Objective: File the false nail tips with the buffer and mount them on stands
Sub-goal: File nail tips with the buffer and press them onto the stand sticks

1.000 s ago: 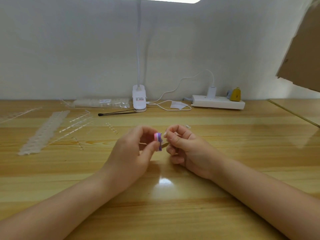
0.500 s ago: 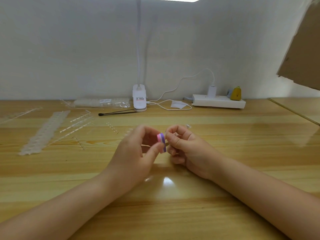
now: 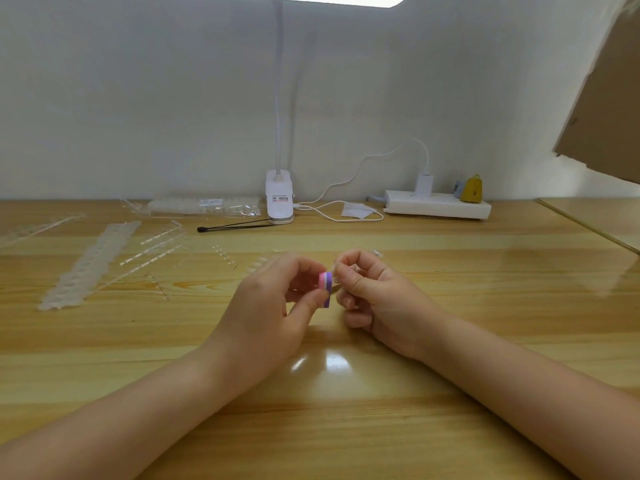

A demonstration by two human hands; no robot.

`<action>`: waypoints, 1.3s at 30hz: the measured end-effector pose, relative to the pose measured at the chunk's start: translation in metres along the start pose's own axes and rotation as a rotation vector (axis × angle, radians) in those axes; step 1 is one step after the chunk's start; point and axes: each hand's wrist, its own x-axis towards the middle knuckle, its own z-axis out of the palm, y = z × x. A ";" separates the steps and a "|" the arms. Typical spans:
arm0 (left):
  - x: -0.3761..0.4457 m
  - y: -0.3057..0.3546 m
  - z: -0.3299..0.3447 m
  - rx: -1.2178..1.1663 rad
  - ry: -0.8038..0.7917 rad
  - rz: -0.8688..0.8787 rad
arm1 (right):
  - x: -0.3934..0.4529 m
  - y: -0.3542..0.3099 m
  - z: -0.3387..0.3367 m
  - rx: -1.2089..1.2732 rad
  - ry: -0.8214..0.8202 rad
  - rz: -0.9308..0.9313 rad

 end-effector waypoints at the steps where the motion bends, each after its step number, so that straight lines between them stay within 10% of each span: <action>1: 0.000 0.000 0.000 0.013 0.012 0.001 | 0.000 0.000 0.000 0.005 0.007 -0.003; 5: 0.003 0.000 -0.004 -0.042 0.174 -0.010 | 0.000 0.000 0.002 -0.026 -0.014 -0.008; 11: 0.000 -0.001 0.003 -0.012 -0.053 -0.081 | 0.000 -0.002 0.002 0.026 0.030 -0.009; 16: 0.005 0.001 -0.005 -0.096 0.186 -0.070 | 0.000 0.000 0.003 -0.009 0.015 -0.012; 21: -0.001 0.003 0.004 -0.050 -0.055 -0.105 | 0.000 -0.001 0.001 0.033 0.029 -0.002; 27: 0.003 0.005 -0.004 -0.052 0.185 -0.031 | -0.001 0.000 0.003 -0.011 0.006 -0.009; 32: -0.002 0.006 0.003 0.027 -0.073 -0.034 | 0.000 -0.001 0.002 0.028 0.026 -0.006; 39: 0.002 0.008 -0.004 -0.117 0.111 -0.094 | 0.000 0.000 0.003 -0.014 -0.009 -0.014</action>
